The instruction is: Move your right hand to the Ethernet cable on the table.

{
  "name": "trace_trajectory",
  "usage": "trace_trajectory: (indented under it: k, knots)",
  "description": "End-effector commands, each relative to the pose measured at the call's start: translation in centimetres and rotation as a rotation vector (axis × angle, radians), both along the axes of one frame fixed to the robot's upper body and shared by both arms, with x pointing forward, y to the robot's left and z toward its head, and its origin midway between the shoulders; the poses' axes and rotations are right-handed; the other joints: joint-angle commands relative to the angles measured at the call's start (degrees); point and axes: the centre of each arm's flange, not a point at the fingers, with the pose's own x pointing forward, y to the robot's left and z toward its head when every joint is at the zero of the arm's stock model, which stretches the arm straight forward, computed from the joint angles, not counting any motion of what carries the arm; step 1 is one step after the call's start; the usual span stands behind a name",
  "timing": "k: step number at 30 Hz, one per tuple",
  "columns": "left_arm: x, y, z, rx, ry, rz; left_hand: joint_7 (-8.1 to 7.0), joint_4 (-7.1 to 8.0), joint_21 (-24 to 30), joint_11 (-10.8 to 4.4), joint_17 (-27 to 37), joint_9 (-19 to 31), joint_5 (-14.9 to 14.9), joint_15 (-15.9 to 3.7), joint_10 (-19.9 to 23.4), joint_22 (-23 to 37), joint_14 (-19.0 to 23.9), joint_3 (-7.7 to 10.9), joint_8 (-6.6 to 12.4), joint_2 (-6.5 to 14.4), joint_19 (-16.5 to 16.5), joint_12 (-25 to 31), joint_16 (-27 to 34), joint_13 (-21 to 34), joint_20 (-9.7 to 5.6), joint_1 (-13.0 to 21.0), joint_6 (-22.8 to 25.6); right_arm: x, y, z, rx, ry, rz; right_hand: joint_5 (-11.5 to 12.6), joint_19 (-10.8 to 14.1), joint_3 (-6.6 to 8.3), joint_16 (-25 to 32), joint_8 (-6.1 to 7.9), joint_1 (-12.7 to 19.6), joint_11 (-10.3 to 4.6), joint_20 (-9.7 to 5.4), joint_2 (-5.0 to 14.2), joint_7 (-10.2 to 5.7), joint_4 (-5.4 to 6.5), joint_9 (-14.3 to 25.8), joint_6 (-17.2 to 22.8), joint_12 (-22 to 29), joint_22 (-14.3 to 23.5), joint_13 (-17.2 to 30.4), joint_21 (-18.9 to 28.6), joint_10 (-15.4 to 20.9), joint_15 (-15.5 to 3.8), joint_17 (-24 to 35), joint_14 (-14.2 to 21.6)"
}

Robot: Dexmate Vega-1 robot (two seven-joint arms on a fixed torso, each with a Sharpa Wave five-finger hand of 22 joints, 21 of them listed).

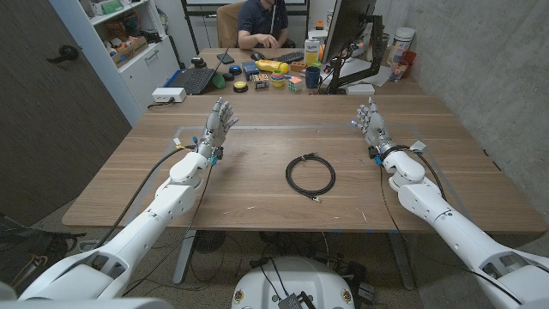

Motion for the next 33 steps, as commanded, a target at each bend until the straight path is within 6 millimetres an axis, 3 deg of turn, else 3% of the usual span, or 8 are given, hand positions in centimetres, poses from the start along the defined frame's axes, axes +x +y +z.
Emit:
trace_trajectory:
  k: [1,7,12,24,33]
  knots:
    - [0.4,-0.9,1.2,0.002,-0.028,-0.008,0.01,-0.06,0.4,0.08,0.1,0.1,0.3,-0.02,-0.4,0.3,-0.4,0.32,0.3,0.7,-0.4,0.2,0.4,0.3,0.06,0.0,-0.3,0.3,-0.2,1.1,0.005,-0.026,-0.005,0.4,-3.9,-0.02,0.4,0.26,0.0,0.09,0.06,4.41,0.09,0.33,0.2,-0.5,0.3,0.1,0.2,0.4,-0.4,0.15,0.1,-2.6]
    - [0.3,-0.9,1.2,0.002,-0.027,-0.006,0.02,-0.06,0.3,0.04,0.1,0.1,0.3,-0.02,-0.4,0.3,-0.4,0.21,0.3,0.7,-0.4,0.2,0.4,0.3,0.05,0.0,-0.3,-0.3,-0.2,1.0,-0.009,-0.031,-0.061,0.4,-3.9,-0.08,0.4,0.3,0.1,-0.14,0.35,4.44,0.03,0.31,0.2,-0.5,0.3,0.1,0.2,0.3,-0.5,0.1,0.1,-2.5]
    - [0.3,-0.9,1.1,0.005,-0.028,-0.007,0.03,-0.07,0.2,0.0,0.1,0.1,0.3,-0.03,-0.4,0.3,-0.4,0.15,0.28,0.7,-0.4,0.2,0.4,0.3,0.02,0.0,-0.3,-1.0,-0.1,1.1,-0.018,-0.039,-0.114,0.5,-2.0,-0.19,0.8,0.55,0.3,-0.47,0.88,4.36,-0.76,0.14,0.2,0.1,0.3,0.0,0.2,0.5,-0.1,-0.12,0.1,-1.0]
    - [0.3,-0.6,1.1,0.007,-0.023,-0.007,0.09,-0.08,0.0,0.08,0.1,0.1,0.4,0.0,-0.4,0.3,-0.4,-0.06,0.26,0.8,-0.4,0.2,0.3,0.3,0.07,0.1,-0.3,-2.7,0.9,2.2,-0.051,-0.1,-0.105,0.7,0.0,-0.37,1.1,0.89,0.7,-0.83,2.52,4.06,-1.4,-0.09,0.2,1.1,0.5,-0.2,0.2,0.4,0.8,-0.29,0.0,0.6]
    - [0.5,-0.6,1.3,0.017,-0.024,-0.012,0.07,-0.1,-0.1,-0.04,0.1,0.1,0.4,0.01,-0.4,0.3,-0.4,-0.24,0.25,0.8,-0.3,0.2,0.3,0.3,0.12,0.1,-0.3,-4.8,1.4,3.4,-0.062,-0.239,-0.171,0.6,3.0,-1.12,1.5,1.68,1.0,-2.98,2.96,2.93,-3.71,-0.41,0.2,4.5,1.4,-0.3,0.1,-0.2,4.1,-1.18,-0.2,3.7]
